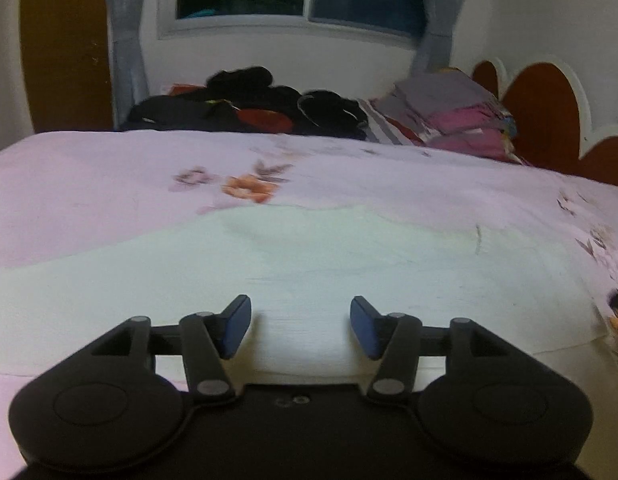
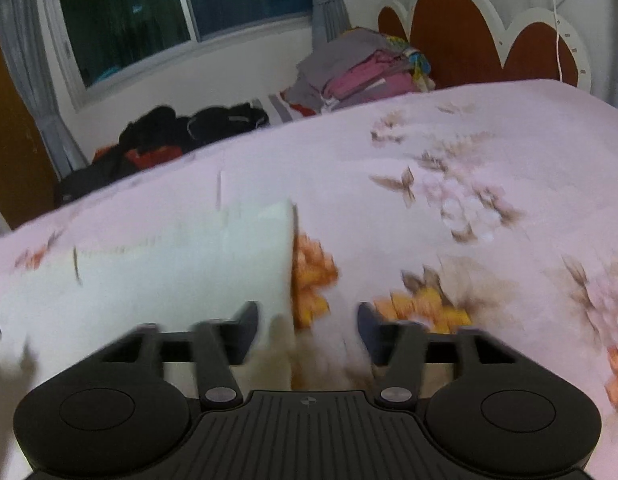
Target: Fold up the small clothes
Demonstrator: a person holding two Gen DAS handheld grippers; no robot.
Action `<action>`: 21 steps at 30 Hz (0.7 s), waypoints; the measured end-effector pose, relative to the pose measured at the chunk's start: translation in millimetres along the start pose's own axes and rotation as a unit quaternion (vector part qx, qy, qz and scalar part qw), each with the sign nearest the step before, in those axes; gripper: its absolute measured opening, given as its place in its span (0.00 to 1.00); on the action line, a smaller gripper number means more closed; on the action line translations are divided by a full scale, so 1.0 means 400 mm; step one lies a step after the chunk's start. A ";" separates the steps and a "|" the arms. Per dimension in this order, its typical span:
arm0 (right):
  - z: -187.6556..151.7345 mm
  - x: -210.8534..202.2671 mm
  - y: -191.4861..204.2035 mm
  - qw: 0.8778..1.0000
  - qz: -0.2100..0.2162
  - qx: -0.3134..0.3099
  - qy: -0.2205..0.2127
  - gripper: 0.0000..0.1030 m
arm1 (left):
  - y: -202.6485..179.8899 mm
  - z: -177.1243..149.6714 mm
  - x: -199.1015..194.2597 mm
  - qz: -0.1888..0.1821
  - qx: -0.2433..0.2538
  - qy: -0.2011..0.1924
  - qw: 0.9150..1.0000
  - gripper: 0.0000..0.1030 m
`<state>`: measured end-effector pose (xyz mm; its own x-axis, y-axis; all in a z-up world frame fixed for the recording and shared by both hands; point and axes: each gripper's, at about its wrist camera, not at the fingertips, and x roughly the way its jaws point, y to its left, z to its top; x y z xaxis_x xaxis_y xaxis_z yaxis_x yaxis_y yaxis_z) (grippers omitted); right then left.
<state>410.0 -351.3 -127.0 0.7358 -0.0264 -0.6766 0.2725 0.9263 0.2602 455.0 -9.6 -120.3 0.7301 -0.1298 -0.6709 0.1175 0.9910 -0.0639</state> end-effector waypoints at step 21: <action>0.052 0.168 0.083 0.996 -0.052 -0.071 0.006 0.18 | 0.030 -0.017 0.053 0.017 -0.038 0.063 0.997 0.61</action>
<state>481.2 -330.2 -149.6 0.7010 -0.1209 -0.7028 0.2559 0.9625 0.0897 467.4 -0.3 -140.4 0.6419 -0.0960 -0.7607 0.0400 0.9950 -0.0918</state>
